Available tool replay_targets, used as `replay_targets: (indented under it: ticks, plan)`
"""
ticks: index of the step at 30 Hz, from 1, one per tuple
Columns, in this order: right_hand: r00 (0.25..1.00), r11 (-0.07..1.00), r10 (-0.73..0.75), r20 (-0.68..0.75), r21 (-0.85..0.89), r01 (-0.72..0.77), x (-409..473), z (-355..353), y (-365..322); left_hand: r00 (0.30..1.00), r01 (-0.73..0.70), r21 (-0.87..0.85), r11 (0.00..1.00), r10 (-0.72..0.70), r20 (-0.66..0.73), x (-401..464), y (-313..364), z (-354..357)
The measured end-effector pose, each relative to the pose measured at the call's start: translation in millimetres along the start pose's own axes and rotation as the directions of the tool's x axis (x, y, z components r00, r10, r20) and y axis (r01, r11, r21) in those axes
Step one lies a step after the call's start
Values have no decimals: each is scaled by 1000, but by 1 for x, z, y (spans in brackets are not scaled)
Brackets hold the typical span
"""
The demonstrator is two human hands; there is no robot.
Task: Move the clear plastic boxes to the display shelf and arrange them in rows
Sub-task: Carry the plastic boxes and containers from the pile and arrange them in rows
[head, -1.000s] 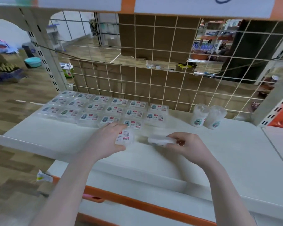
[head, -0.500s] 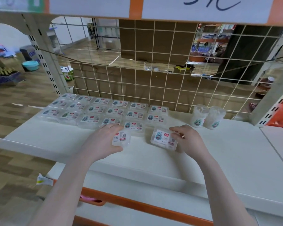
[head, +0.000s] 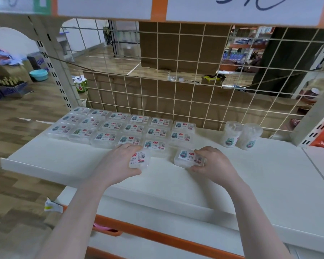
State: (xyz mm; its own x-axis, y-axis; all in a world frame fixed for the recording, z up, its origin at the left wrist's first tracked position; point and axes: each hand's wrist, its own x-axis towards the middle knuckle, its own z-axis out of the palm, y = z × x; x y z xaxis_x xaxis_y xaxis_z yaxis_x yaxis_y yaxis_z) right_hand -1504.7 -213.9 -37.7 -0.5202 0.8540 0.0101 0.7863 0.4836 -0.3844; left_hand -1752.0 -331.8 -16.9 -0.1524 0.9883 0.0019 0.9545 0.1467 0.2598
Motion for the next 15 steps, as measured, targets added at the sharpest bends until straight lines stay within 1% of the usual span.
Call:
replay_targets:
  ticks: [9,15]
  plan:
    - [993,995,-65,-102,67,72,14,11,-8,999,30,-16,999,-30,-16,-1,-6,-3]
    - [984,991,-105,-142,72,117,20,15,-10,998,54,-3,999,-55,-25,-1,-10,-3]
